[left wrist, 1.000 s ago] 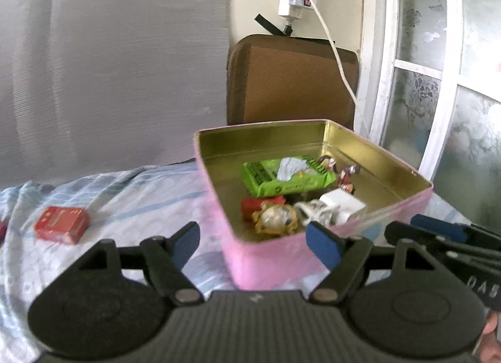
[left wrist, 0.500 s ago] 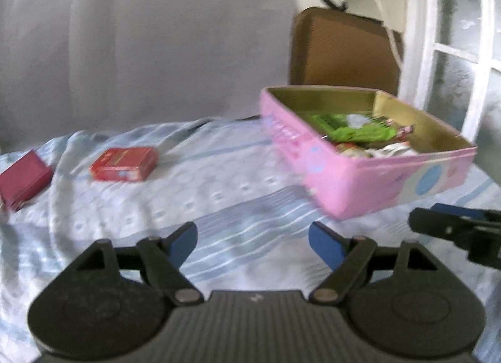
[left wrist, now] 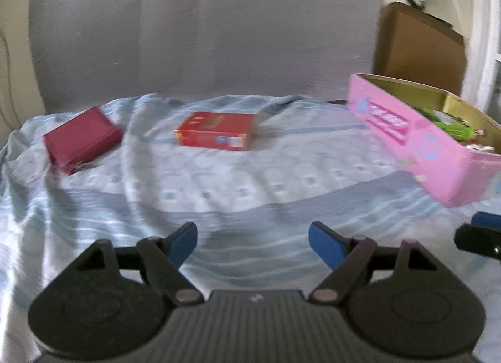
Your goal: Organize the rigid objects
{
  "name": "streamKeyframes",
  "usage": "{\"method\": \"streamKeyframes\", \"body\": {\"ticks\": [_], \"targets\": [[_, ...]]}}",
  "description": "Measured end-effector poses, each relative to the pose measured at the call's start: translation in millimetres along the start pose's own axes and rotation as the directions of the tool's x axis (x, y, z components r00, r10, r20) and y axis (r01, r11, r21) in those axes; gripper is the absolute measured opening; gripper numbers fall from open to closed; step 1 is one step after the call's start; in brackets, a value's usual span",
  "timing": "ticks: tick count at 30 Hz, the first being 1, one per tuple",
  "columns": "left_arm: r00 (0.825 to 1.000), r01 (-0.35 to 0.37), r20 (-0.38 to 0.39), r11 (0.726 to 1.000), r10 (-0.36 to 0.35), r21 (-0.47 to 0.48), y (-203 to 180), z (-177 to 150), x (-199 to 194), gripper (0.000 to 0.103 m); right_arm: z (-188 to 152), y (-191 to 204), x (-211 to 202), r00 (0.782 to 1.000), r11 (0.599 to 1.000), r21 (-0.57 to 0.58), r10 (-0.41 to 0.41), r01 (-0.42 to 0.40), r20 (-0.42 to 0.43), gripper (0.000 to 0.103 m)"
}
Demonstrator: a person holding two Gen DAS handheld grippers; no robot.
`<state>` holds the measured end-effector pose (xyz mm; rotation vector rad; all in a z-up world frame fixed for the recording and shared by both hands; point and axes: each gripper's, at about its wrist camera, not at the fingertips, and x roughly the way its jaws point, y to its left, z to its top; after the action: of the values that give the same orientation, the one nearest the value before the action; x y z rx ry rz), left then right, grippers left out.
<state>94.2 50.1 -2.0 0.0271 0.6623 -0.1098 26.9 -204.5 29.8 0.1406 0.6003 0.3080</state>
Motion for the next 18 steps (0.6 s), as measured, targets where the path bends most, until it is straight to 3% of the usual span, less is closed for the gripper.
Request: {"method": "streamKeyframes", "body": {"ticks": [8, 12, 18], "targets": [[0.994, -0.111, -0.012, 0.994, 0.111, -0.018, 49.3, 4.1, 14.2, 0.081, 5.6, 28.6, 26.0, 0.998, 0.997, -0.067, 0.041, -0.044, -0.041, 0.054], [0.993, -0.116, -0.013, 0.989, 0.115, -0.097, 71.3, 5.3, 17.1, 0.081, 9.0, 41.8, 43.3, 0.997, 0.993, -0.107, 0.051, -0.057, -0.058, 0.054], [0.992, -0.126, -0.011, 0.989, 0.125, -0.082, 67.0, 4.5, 17.5, 0.083, 13.0, 51.7, 71.3, 0.993, 0.988, -0.130, 0.064, -0.077, -0.099, 0.055]]}}
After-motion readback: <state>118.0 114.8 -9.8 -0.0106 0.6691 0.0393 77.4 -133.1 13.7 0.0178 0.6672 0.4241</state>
